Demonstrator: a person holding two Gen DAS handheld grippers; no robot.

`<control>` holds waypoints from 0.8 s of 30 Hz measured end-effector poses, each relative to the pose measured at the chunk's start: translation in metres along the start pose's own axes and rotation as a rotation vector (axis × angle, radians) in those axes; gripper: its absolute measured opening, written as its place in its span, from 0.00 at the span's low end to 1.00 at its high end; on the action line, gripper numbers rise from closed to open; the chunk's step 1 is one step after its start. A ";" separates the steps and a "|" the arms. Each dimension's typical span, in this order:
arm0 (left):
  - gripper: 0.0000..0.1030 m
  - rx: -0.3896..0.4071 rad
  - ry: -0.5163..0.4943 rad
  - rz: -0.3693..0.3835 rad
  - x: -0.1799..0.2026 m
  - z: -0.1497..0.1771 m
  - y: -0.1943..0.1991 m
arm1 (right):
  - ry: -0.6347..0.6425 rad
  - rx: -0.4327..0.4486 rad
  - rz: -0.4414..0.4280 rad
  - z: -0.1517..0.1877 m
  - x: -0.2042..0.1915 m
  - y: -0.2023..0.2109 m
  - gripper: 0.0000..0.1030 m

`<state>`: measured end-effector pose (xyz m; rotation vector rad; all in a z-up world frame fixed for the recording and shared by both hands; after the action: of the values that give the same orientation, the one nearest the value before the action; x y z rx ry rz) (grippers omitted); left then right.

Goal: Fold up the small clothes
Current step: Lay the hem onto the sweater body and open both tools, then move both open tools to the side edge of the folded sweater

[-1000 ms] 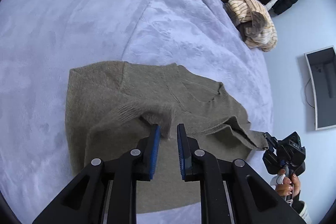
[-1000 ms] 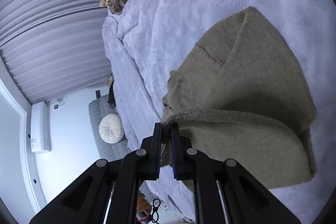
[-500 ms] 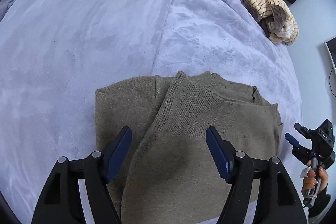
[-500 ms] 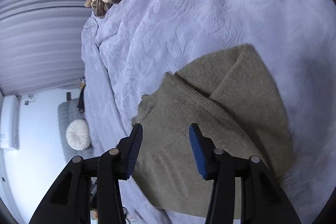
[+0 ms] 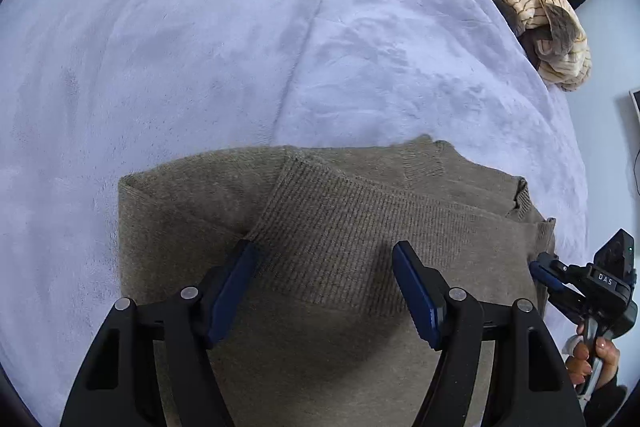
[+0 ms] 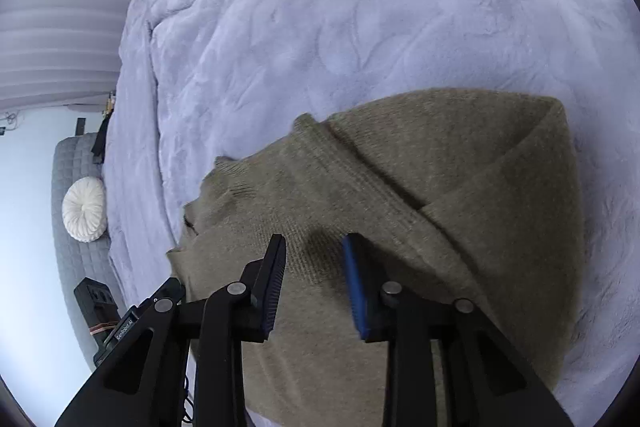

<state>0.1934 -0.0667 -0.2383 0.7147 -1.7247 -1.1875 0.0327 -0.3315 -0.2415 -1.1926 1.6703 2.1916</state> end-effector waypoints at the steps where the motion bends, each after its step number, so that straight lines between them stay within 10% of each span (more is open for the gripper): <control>1: 0.71 0.008 -0.007 -0.012 -0.003 -0.002 0.001 | -0.010 0.007 0.007 -0.003 0.004 -0.001 0.20; 3: 0.71 0.018 -0.021 -0.117 -0.020 -0.007 0.004 | -0.032 0.032 0.031 -0.010 0.013 0.001 0.17; 13: 0.71 0.011 0.027 -0.130 -0.068 0.034 0.051 | -0.013 0.098 0.084 0.006 0.020 0.049 0.29; 24: 0.71 -0.074 0.076 -0.047 -0.082 0.150 0.071 | -0.136 0.025 -0.062 0.136 0.044 0.077 0.50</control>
<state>0.0954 0.0897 -0.2217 0.7493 -1.6016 -1.2338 -0.1068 -0.2579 -0.2025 -1.0487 1.5807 2.1563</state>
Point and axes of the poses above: each gripper's, at about its wrist camera, not at the fingertips, and y roughly against the way its jaws point, x to its right, z to its underside, the point moved 10 cm from there along -y, roughly the way its jaws point, and after that the axes turned 1 degree about -z, right-handed, at the moved point
